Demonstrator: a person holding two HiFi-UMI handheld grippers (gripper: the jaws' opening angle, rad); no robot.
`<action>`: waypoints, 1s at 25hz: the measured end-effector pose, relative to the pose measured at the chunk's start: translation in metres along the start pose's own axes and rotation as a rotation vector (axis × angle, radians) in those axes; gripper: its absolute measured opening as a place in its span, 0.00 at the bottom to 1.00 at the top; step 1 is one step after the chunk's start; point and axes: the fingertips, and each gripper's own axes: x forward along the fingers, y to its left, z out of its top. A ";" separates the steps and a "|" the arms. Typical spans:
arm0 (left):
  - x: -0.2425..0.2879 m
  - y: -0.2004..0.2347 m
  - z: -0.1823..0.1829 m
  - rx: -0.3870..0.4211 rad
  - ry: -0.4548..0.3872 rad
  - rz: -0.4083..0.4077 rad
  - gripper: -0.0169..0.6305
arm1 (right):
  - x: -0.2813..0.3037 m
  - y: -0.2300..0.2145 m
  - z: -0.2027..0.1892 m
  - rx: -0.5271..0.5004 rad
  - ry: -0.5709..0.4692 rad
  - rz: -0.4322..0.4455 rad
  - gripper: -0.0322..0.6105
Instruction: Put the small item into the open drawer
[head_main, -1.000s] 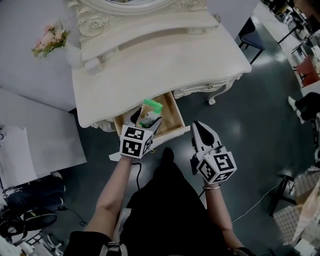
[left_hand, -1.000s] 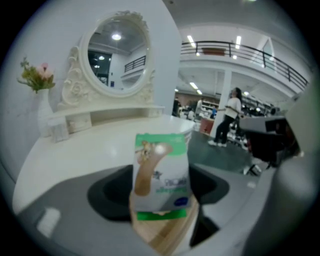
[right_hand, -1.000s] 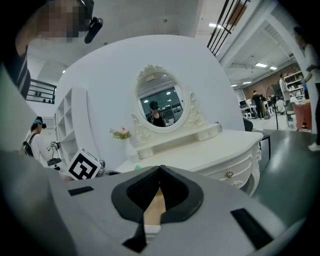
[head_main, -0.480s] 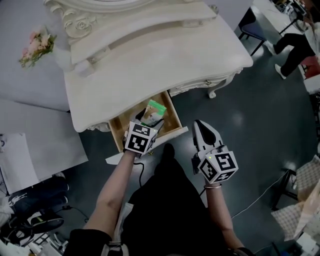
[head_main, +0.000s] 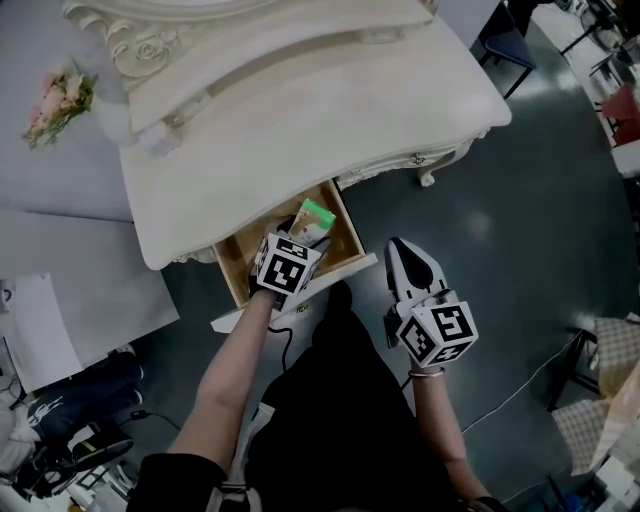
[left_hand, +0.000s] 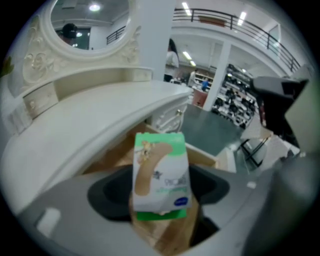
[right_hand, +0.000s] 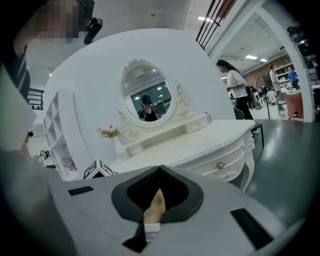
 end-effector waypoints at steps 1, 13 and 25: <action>0.003 0.001 0.000 0.003 0.005 -0.002 0.57 | 0.001 0.000 -0.001 0.000 0.002 0.000 0.06; 0.040 0.020 -0.015 0.017 0.120 0.013 0.57 | 0.005 -0.008 -0.013 0.022 0.034 -0.004 0.06; 0.062 0.035 -0.036 0.031 0.217 0.020 0.57 | 0.010 -0.018 -0.014 0.029 0.052 -0.011 0.06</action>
